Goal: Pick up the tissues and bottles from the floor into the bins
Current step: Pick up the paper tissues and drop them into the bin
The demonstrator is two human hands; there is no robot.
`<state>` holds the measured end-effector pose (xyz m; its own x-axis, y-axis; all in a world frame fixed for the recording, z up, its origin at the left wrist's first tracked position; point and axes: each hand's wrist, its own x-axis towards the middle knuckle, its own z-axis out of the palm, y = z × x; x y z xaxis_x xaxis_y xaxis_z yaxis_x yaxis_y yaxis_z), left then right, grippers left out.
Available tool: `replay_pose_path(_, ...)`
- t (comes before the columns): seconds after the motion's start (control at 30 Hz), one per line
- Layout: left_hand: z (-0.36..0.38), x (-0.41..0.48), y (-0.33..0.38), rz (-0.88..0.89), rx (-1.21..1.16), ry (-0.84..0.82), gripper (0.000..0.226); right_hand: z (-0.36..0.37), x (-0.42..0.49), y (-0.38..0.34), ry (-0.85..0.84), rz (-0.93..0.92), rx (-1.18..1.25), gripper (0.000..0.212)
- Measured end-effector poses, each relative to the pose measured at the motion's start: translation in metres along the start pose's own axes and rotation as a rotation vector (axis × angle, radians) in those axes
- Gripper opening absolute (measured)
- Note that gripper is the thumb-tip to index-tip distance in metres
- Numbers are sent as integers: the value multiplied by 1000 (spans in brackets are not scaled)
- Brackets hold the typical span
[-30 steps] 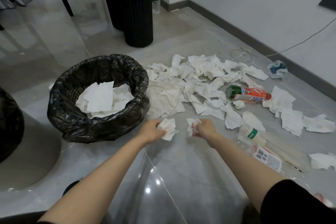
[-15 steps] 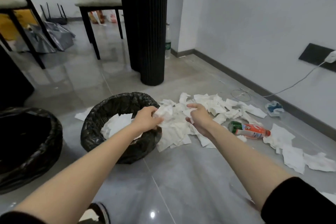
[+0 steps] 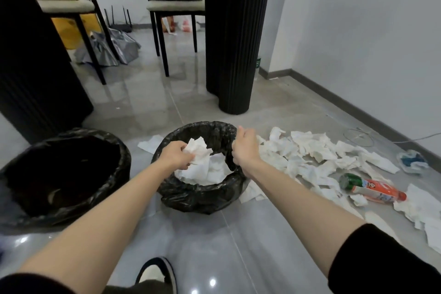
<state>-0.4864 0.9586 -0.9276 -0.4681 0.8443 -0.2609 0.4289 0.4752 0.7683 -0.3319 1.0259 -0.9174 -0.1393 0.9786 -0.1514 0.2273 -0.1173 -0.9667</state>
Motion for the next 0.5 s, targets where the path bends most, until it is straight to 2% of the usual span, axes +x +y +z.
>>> replay_pose_path(0.07, 2, 4, -8, -38, -26, -22, 17, 6, 0, 3, -87, 97, 40, 22)
replay_pose_path(0.13, 5, 7, -11, -49, -1, -46, 45, 5, 4, 6, -208, 195, 87, 41)
replay_pose_path(0.2, 8, 8, -8, -3, 71, -59, 58, -1, 10, 11, -234, 114, -84, 58)
replay_pose_path(0.23, 11, 9, -5, 29, 92, -58, 58, -5, 12, 14, -191, 29, -174, 56)
replay_pose_path(0.3, 19, 7, 7, 102, 98, -45, 54, -16, 14, 20, -66, -59, -189, 43)
replay_pose_path(0.4, 40, 0, 34, 179, 41, -10, 44, -42, 16, 32, 105, -21, -92, 26)
replay_pose_path(0.5, 68, -4, 59, 263, 24, -22, 37, -70, 16, 50, 202, 72, -121, 22)
